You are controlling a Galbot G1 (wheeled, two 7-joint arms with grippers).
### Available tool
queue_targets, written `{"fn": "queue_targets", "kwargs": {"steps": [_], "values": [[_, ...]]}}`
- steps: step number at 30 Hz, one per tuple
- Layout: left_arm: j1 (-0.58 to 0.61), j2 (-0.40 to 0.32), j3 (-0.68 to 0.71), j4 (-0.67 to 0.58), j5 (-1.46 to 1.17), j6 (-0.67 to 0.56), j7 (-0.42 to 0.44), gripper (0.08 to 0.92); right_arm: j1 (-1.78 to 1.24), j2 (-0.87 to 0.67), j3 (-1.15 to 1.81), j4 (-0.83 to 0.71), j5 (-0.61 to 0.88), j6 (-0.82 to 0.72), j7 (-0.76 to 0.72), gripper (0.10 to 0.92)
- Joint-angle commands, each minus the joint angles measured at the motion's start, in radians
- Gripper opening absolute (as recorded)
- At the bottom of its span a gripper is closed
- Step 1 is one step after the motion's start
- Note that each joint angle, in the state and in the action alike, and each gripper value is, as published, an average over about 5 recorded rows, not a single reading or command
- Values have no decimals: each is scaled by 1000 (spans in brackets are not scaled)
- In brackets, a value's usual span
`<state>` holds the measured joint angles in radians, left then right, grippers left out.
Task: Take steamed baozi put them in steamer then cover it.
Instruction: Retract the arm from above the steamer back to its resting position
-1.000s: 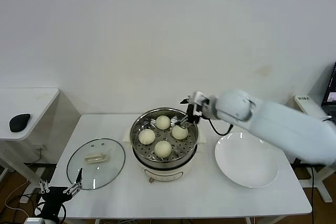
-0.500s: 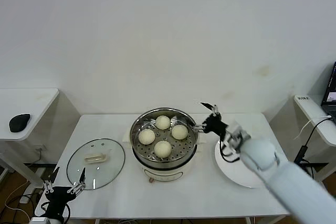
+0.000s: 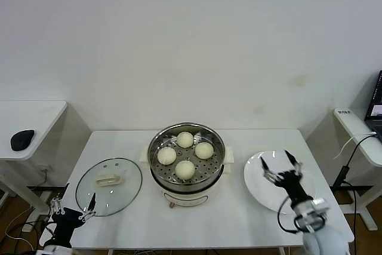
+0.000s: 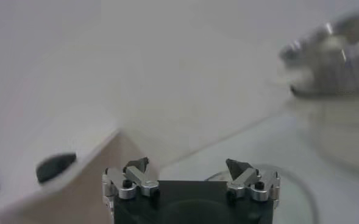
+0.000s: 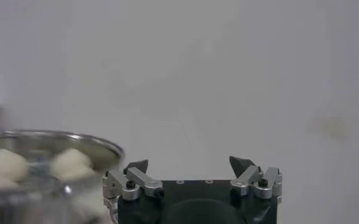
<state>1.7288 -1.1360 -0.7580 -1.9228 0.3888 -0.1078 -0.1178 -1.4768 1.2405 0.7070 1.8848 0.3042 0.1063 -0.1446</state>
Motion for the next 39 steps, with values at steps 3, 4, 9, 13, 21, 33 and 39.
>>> {"fn": "queue_targets", "kwargs": {"steps": [3, 4, 9, 13, 21, 33, 39], "values": [[-156, 63, 65, 219, 812, -96, -68, 823, -224, 203, 268, 23, -64, 106, 48, 823], [-173, 64, 73, 236, 809, -97, -67, 823, -225, 210, 274, 21, -72, 111, 52, 823], [-242, 70, 92, 298, 795, -92, -53, 823, -233, 239, 281, 18, -97, 117, 59, 823], [-298, 78, 103, 345, 782, -85, -46, 823, -232, 257, 278, 8, -116, 123, 70, 823], [-391, 78, 138, 417, 777, -71, -39, 823, -225, 283, 271, -18, -155, 134, 84, 823], [-504, 69, 187, 520, 794, -69, -43, 823, -227, 299, 284, -54, -218, 159, 90, 823], [-549, 65, 212, 579, 796, -65, -38, 823, -228, 307, 284, -71, -240, 167, 90, 823]]}}
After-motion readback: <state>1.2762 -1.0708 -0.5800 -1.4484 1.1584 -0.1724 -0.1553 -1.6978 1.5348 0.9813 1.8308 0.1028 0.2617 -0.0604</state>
